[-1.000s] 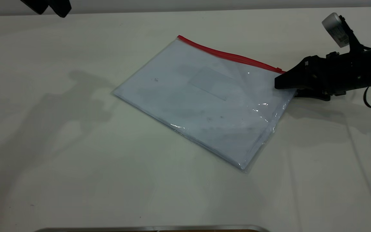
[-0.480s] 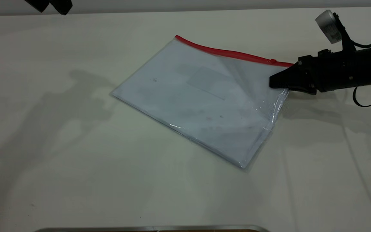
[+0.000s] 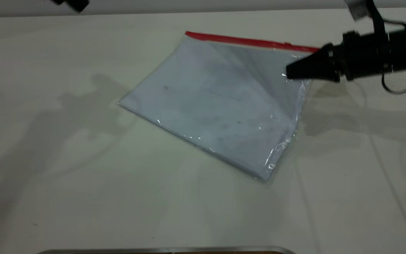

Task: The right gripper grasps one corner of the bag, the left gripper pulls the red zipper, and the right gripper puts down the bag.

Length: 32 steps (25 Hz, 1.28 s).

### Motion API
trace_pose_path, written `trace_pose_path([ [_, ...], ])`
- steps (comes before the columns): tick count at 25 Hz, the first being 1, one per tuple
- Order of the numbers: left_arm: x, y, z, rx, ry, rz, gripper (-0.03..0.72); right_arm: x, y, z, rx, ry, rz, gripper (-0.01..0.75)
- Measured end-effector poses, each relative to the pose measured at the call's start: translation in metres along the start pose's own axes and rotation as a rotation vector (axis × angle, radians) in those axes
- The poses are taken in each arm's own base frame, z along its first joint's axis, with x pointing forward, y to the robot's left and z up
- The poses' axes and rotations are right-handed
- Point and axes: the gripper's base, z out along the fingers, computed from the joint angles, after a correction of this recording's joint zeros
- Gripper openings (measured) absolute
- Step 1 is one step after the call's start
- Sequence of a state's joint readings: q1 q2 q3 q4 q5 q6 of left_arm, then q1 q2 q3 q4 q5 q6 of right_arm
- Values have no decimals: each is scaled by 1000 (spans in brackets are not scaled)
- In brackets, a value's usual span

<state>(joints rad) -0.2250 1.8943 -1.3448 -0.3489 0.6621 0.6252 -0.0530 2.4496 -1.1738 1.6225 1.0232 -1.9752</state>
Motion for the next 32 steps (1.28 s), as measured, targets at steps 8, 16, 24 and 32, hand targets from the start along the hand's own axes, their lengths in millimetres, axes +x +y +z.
trace_pose_path([
  [8,-28,-16,27,212,-98,243,482,-37,47,11,42,127,-269,34],
  [16,-55,-47,50,358,-109,592,482,-44,91,42,-11,179,-444,34],
  [24,-60,-66,57,451,-77,729,482,-37,116,52,-197,211,-502,34],
  [32,-57,-76,56,508,-60,815,482,-35,122,51,-265,219,-514,34],
])
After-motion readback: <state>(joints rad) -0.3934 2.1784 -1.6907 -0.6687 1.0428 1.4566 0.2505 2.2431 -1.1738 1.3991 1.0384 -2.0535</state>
